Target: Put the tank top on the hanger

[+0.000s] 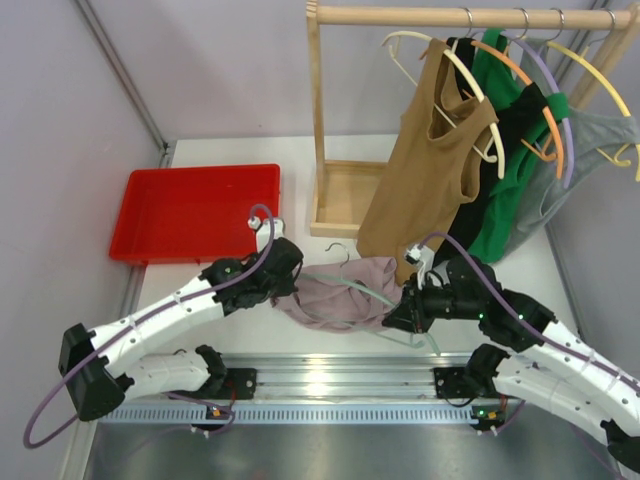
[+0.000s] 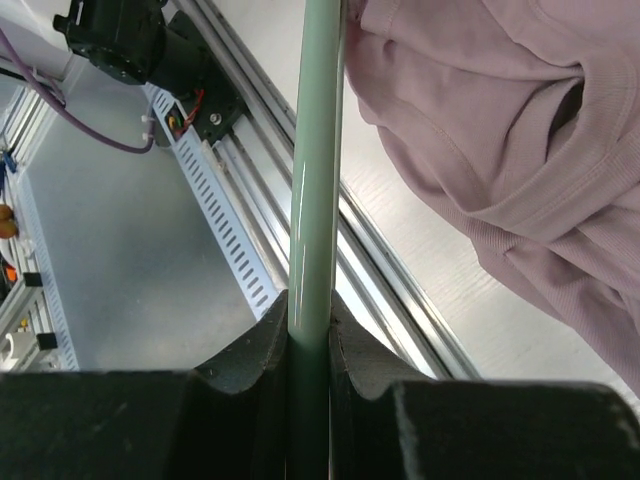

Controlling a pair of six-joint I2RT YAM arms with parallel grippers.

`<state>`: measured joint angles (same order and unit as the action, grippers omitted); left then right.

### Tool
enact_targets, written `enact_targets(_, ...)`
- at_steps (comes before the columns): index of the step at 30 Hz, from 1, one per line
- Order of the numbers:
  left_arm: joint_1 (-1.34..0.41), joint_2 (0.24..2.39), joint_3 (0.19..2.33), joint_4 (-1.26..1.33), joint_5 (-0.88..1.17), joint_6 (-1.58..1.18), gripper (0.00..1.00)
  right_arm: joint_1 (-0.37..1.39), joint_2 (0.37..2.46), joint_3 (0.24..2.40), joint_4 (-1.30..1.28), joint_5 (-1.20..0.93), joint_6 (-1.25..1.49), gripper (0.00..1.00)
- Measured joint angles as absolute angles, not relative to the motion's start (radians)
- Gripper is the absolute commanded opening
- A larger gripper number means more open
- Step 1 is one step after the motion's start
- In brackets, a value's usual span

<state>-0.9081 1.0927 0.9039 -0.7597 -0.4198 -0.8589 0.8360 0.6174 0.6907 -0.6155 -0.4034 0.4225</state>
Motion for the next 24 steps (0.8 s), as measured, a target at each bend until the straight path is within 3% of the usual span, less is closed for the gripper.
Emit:
enact_targets(11, -0.908, 1.093, 0.958, -0.785, -0.363, -0.804, 0.0, 0.836, 0.62, 0.509, -0.338, -0.447, 0.458, 0.0)
enact_targets(22, -0.908, 1.095, 0.962, -0.788, -0.322, -0.756, 0.0, 0.854, 0.767, 0.383, -0.008, -0.474, 0.498, 0.0)
enact_targets(24, -0.908, 1.095, 0.962, -0.788, -0.32, -0.753, 0.04, 0.872, 0.807, 0.378, 0.026, -0.468, 0.498, 0.0)
